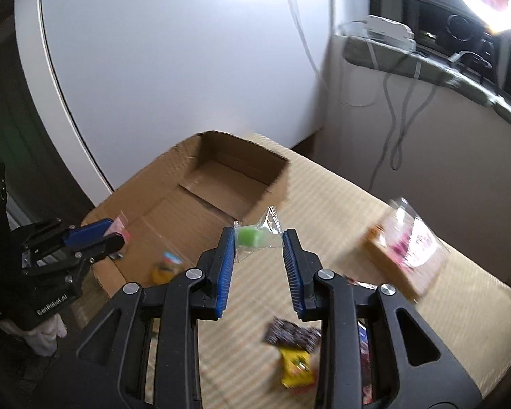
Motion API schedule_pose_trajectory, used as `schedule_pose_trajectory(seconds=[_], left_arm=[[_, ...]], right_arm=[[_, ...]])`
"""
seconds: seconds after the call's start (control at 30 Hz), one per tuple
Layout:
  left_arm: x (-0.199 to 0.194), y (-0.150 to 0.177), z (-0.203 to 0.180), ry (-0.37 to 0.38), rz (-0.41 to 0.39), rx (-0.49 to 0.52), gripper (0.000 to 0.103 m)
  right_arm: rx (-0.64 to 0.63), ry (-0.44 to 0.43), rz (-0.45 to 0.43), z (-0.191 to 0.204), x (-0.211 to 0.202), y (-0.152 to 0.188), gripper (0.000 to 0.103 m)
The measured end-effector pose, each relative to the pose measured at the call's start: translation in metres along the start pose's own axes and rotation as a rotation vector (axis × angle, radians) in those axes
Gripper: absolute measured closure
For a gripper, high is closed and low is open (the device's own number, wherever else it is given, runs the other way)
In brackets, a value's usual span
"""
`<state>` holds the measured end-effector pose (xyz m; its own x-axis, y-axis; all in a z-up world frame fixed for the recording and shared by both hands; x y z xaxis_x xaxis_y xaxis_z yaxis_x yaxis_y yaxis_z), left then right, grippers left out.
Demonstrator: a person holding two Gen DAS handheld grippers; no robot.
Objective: Organize snacks
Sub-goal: 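Carry both candies into the cardboard box and open both tools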
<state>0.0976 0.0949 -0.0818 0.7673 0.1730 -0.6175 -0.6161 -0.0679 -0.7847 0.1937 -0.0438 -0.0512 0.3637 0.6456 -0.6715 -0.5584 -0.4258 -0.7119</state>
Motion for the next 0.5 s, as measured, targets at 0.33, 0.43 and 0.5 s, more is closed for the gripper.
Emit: schedule_pose_trajectory(seconds=[0.33, 0.43, 0.5], left_arm=[[0.009, 0.004, 0.014, -0.011, 0.018, -0.026, 0.085], [0.010, 0.005, 0.015, -0.013, 0.019, -0.029, 0.085], [0.010, 0.004, 0.017, -0.015, 0.019, -0.036, 0.085]], right_arm=[[-0.025, -0.041, 0.060, 0.018, 0.052, -0.013, 0.073], [-0.031, -0.042, 0.060, 0.021, 0.060, -0.012, 0.073], [-0.031, -0.047, 0.065, 0.023, 0.065, -0.012, 0.073]])
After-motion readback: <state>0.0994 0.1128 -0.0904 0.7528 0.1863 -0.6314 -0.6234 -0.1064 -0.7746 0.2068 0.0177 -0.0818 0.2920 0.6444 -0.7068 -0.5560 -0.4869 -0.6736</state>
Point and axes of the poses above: each gripper's, at about its wrist camera, not at the fingertips, and x roughly the way its jaws point, z to its left, y to its underside, the point moved 6 cm from there along x, roughly the way its jaws point, and after that the axes turned 13 degrees about -y, right-handed, at the moved point
